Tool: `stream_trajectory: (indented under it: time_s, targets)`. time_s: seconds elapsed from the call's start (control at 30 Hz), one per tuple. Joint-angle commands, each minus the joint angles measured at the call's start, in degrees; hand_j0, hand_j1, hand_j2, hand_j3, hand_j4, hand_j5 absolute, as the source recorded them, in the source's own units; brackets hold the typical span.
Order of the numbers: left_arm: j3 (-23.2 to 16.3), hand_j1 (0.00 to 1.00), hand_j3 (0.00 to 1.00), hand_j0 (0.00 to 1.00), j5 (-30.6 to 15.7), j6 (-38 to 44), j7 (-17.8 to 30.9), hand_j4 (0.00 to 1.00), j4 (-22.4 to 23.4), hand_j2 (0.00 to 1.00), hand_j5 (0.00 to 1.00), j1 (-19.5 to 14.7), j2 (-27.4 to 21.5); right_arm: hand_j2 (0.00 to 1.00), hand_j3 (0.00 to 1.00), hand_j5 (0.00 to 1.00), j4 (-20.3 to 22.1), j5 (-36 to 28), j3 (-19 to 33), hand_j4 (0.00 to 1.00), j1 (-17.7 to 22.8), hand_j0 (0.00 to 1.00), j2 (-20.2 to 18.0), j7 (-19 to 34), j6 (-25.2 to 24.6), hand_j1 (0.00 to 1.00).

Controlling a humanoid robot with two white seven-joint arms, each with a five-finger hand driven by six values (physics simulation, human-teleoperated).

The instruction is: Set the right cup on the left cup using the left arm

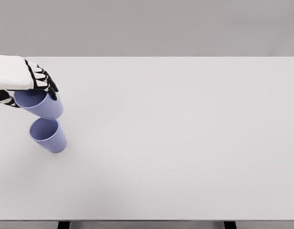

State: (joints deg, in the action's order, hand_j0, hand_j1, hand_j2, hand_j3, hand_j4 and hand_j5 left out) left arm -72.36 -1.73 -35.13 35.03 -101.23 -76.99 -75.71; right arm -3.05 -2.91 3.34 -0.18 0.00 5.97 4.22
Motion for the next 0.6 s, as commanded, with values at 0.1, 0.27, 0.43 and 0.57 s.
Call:
stream_trajectory:
  time_s: [0.1,0.27,0.43,0.57]
  targets:
    - [-0.1,0.65,0.65,0.65,-0.3,0.1,0.0,0.65,-0.1,0.65,0.65,0.3,-1.4,1.0,1.0,1.0,0.1,0.0,0.0,1.0,0.1,1.0,0.0,0.0,0.0,1.0]
    - [-0.2,0.65,0.65,0.65,-0.3,0.1,0.0,0.65,-0.1,0.65,0.65,0.4,-3.1,1.0,1.0,1.0,0.1,-0.1,0.0,1.0,0.1,1.0,0.0,0.0,0.0,1.0]
    - [-0.2,0.65,0.65,0.65,-0.3,0.1,0.0,0.65,-0.2,0.65,0.65,0.4,-3.8,1.0,1.0,1.0,0.0,0.0,0.0,1.0,0.0,1.0,0.0,0.0,0.0,1.0]
    - [-0.2,0.65,0.65,0.65,-0.3,0.1,0.0,0.65,-0.2,0.65,0.65,0.6,-3.9,1.0,1.0,1.0,0.0,0.0,0.0,1.0,0.0,1.0,0.0,0.0,0.0,1.0]
